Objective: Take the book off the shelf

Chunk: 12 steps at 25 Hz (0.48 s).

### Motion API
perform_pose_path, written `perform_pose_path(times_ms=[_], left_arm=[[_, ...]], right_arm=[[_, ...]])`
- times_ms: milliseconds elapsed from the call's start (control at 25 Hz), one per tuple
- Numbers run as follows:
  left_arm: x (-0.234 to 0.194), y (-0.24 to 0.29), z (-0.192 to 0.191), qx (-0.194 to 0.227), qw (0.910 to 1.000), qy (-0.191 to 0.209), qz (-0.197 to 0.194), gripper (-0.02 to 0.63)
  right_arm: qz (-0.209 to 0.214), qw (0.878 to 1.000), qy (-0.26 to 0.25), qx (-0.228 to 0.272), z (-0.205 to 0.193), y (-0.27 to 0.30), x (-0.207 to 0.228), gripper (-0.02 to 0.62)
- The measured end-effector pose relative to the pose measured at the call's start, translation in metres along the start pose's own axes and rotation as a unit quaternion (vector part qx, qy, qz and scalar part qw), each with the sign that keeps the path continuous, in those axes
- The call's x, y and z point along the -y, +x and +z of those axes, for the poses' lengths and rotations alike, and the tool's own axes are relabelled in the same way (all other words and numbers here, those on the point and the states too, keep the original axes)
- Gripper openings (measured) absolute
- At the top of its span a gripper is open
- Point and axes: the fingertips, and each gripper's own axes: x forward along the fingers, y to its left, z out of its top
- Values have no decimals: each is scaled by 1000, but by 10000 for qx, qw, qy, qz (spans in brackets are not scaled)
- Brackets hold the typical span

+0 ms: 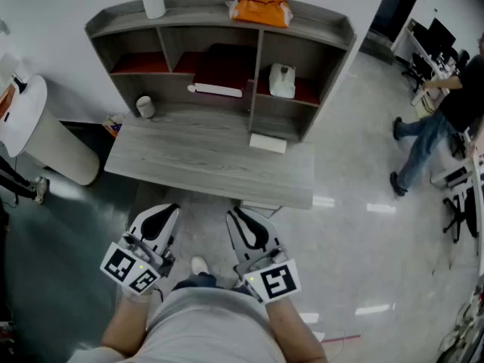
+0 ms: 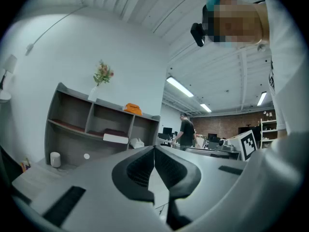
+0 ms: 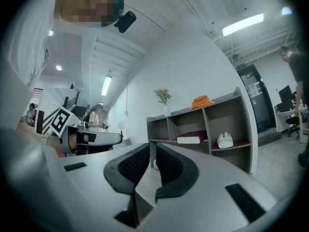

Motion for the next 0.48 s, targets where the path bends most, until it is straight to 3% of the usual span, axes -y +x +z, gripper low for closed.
perform_pose_path(times_ms=[360,480], left_arm=[[-42,-31,4,20,9996,-239,-144,17],[-63,-45,4,24,9992,-363,-172,17]], right_arm=[[-34,9997,-221,-107,-5,40,-40,51],[-96,9998,28,-149,-12,55,-53,51]])
